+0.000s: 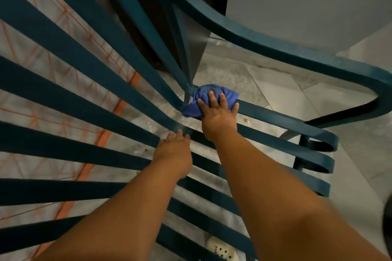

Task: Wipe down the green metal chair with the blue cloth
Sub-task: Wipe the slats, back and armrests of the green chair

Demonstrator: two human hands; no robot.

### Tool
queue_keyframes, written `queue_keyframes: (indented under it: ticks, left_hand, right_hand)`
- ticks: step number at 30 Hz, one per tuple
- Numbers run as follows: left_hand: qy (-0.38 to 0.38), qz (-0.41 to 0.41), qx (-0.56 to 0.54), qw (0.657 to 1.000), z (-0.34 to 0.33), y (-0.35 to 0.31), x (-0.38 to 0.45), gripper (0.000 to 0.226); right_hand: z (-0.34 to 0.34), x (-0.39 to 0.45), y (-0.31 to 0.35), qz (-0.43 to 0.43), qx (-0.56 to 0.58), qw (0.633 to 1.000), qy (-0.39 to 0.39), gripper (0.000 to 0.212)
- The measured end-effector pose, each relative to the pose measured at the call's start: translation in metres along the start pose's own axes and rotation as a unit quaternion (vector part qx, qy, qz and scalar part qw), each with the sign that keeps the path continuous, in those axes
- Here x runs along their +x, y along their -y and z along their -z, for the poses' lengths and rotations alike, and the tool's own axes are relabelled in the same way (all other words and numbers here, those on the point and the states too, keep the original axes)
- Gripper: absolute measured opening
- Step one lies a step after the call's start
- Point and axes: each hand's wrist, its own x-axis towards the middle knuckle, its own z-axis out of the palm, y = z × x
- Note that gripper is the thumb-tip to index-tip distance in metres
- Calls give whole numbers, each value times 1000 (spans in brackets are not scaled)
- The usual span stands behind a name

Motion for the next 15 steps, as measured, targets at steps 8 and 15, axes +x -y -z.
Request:
queue_keyframes:
  ticks: [8, 15]
  left_hand:
    - [44, 2, 21, 999, -11, 7, -6, 83]
    - [25, 1, 28, 999, -10, 9, -14, 82]
  right_hand:
    - [-20, -59, -66, -68, -36, 994, -74, 67]
    - [-29, -108, -131, -238, -19, 966, -97, 70]
